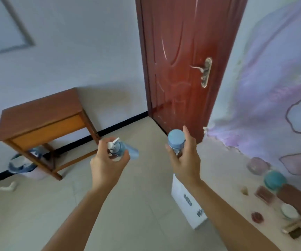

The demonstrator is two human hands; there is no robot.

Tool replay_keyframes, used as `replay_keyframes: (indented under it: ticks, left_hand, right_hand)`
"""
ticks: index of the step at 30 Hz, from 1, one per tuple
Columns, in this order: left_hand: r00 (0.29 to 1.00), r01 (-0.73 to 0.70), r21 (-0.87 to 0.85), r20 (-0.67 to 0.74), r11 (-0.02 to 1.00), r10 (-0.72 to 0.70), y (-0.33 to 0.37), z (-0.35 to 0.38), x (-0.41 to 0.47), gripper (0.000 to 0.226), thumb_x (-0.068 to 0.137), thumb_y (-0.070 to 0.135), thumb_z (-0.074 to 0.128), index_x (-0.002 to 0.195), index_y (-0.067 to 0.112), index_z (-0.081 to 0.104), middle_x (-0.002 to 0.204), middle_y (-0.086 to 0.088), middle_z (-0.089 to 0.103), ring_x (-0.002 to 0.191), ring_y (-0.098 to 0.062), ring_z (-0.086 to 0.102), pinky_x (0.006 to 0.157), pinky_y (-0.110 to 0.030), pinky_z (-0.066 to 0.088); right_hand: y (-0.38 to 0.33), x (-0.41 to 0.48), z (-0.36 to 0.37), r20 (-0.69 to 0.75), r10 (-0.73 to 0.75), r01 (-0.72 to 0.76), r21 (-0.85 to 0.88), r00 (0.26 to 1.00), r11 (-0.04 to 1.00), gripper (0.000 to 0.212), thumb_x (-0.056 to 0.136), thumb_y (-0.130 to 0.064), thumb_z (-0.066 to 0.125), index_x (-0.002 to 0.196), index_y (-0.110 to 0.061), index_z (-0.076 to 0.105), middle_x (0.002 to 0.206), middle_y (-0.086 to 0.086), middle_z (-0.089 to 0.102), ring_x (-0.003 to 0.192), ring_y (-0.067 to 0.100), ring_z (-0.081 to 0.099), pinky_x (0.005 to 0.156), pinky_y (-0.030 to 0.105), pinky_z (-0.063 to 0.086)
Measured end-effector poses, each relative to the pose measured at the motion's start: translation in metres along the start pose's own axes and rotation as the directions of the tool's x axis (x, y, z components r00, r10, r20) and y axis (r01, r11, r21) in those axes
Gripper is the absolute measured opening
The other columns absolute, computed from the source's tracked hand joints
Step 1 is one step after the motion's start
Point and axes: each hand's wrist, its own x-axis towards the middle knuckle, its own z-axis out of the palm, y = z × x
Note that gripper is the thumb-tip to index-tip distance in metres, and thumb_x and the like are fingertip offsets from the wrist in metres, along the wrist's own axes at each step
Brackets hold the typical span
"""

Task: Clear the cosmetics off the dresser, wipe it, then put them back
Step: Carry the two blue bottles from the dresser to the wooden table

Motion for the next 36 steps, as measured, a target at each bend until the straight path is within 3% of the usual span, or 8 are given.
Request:
replay_keyframes:
  ticks: [6,9,13,18,24,29,34,36]
  left_hand:
    - [0.956,0.134,0.021,-0.264,0.991,-0.124,-0.085,-0.139,0.082,0.046,0.075,0.018,0.082,0.104,0.037,0.051,0.091,0.016,0.064,0.078,-0.007,0.067,0.071,-0.037,0.058]
    - [0.937,0.176,0.032,-0.313,0.984,-0.157,-0.116,-0.177,0.117,0.043,0.075,0.018,0.081,0.104,0.034,0.052,0.09,0.013,0.065,0.077,-0.007,0.066,0.068,-0.038,0.058]
    - [0.919,0.183,0.039,-0.361,0.982,-0.157,-0.154,-0.192,0.169,0.042,0.075,0.019,0.08,0.105,0.03,0.053,0.092,0.007,0.067,0.08,-0.014,0.068,0.066,-0.034,0.056]
    - [0.911,0.199,0.051,-0.378,0.979,-0.166,-0.202,-0.183,0.241,0.043,0.074,0.016,0.08,0.105,0.028,0.053,0.091,0.006,0.066,0.079,-0.016,0.068,0.066,-0.032,0.057]
    - [0.882,0.254,0.065,-0.425,0.965,-0.204,-0.245,-0.179,0.38,0.038,0.074,0.014,0.078,0.102,0.025,0.056,0.083,0.005,0.065,0.071,-0.017,0.067,0.058,-0.029,0.051]
    - [0.851,0.276,0.057,-0.478,0.96,-0.216,-0.263,-0.194,0.488,0.043,0.073,0.012,0.079,0.106,0.031,0.058,0.089,0.011,0.066,0.079,-0.014,0.068,0.066,-0.023,0.051]
    - [0.835,0.307,0.12,-0.509,0.944,-0.207,-0.297,-0.219,0.548,0.046,0.072,0.012,0.08,0.109,0.03,0.058,0.094,0.015,0.065,0.082,-0.012,0.067,0.072,-0.03,0.058]
    - [0.83,0.327,0.139,-0.515,0.935,-0.213,-0.319,-0.232,0.571,0.045,0.073,0.014,0.08,0.109,0.03,0.058,0.093,0.014,0.065,0.08,-0.012,0.067,0.071,-0.035,0.059]
  right_hand:
    - [-0.087,0.02,0.173,0.211,-0.101,0.08,0.102,0.972,0.992,0.077,0.091,-0.03,0.07,0.153,-0.012,0.027,0.134,0.005,0.053,0.111,0.008,0.051,0.082,0.009,0.038]
    - [-0.111,0.028,0.232,0.306,-0.154,0.124,0.115,0.94,0.986,0.077,0.092,-0.042,0.066,0.154,-0.023,0.025,0.119,0.004,0.063,0.087,0.0,0.056,0.072,0.005,0.042]
    - [-0.122,0.057,0.305,0.4,-0.181,0.153,0.102,0.898,0.983,0.072,0.091,-0.051,0.063,0.15,-0.032,0.027,0.109,0.0,0.067,0.074,0.002,0.058,0.066,0.004,0.04]
    - [-0.114,0.097,0.399,0.448,-0.167,0.125,0.121,0.879,0.985,0.071,0.091,-0.055,0.061,0.148,-0.038,0.023,0.117,-0.007,0.066,0.095,0.01,0.064,0.074,0.018,0.048]
    - [-0.121,0.197,0.527,0.513,-0.201,0.126,0.178,0.835,0.976,0.068,0.09,-0.055,0.062,0.146,-0.036,0.029,0.115,-0.017,0.063,0.09,0.005,0.061,0.078,0.027,0.05]
    - [-0.146,0.286,0.622,0.56,-0.243,0.115,0.254,0.792,0.96,0.067,0.089,-0.048,0.068,0.145,-0.036,0.035,0.118,-0.017,0.061,0.092,0.008,0.062,0.08,0.034,0.055]
    - [-0.162,0.326,0.712,0.677,-0.302,0.205,0.222,0.672,0.953,0.071,0.086,-0.049,0.069,0.147,-0.032,0.036,0.117,-0.006,0.066,0.098,0.014,0.063,0.078,0.022,0.045]
    - [-0.169,0.335,0.748,0.699,-0.339,0.291,0.193,0.63,0.937,0.072,0.084,-0.053,0.07,0.145,-0.03,0.04,0.116,-0.008,0.067,0.098,0.016,0.062,0.08,0.027,0.047]
